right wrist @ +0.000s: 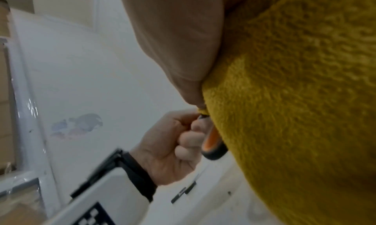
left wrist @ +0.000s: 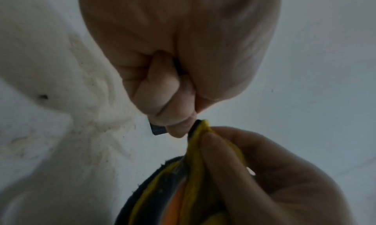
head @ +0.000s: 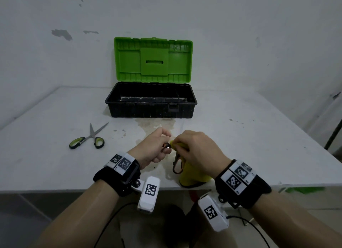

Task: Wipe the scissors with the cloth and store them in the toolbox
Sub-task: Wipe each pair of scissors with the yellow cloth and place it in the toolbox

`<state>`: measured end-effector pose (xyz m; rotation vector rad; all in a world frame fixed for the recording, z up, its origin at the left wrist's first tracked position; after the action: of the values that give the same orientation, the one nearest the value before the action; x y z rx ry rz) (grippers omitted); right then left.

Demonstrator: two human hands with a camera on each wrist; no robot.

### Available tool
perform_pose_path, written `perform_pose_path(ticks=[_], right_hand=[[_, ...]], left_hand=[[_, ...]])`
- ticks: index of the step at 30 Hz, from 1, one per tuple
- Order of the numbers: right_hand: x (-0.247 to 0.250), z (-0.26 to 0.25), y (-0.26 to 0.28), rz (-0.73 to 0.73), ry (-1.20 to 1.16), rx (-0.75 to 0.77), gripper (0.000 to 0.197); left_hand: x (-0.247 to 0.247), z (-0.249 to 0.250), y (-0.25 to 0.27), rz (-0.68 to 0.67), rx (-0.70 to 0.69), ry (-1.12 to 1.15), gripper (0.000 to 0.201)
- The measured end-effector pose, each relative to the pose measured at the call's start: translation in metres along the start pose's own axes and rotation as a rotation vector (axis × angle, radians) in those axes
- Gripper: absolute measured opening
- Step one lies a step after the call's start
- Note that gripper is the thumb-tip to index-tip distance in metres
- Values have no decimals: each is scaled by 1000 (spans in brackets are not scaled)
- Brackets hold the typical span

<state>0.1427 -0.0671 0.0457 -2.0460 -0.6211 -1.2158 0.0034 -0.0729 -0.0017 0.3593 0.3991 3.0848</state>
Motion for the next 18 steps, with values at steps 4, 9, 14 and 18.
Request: perform_pose_path(ticks=[4,9,14,18], right_hand=[[-7,6,-3,-19,84,-94,20],[-1,4,-7,19,44,-70,20],[-12,-2,-4,-77,84,-66,20],[-2,8,-7,-41,110,-101,20]], left_hand=[[-3,1,1,-12,-9,-34,13],[-1,-1,-1,14,-10,-49,12],[-1,-4,-2,7,-6,-74,12],[0,-9,-2,18,7,-70,14]])
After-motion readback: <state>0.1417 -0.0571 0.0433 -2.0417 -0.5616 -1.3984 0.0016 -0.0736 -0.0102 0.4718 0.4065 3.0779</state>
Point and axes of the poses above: each hand's wrist, its own y-axis away from the middle knuckle, its own x-axis out of the back of the hand, z = x × y, the point moved 5 cm from there along -y, towards the middle knuckle, and after that the axes turned 6 degrees about -y, right-handed, at the moved point
